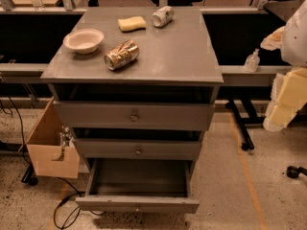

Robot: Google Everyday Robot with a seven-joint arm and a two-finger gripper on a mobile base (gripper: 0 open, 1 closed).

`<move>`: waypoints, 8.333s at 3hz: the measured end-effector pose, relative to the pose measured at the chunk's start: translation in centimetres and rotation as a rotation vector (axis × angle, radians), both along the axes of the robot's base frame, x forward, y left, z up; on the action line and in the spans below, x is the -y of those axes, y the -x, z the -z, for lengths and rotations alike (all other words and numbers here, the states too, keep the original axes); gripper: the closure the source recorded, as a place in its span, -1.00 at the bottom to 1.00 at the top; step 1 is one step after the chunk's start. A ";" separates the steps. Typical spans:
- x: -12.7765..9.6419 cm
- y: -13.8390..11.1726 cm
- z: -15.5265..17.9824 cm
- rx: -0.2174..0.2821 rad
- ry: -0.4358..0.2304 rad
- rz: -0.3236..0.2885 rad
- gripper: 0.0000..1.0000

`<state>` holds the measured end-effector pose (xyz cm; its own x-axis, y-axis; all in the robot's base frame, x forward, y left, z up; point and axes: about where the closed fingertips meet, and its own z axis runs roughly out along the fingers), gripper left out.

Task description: Close bottom drawer

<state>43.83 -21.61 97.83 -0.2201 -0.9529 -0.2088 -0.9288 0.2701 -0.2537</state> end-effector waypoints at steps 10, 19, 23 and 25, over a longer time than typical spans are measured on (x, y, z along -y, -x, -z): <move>-12.4 4.6 36.4 -0.158 0.196 -0.806 -1.00; -11.2 -0.1 68.6 -0.105 0.246 -1.323 -1.00; -13.3 0.4 78.5 -0.093 0.247 -1.500 -1.00; -13.3 0.2 80.8 -0.086 0.218 -1.496 -0.20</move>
Offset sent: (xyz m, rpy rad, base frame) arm -0.0016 0.0031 -0.0244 0.1003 0.0132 0.0877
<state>43.63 -8.33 17.00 0.9465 -0.3136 -0.0758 -0.3200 -0.9427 -0.0950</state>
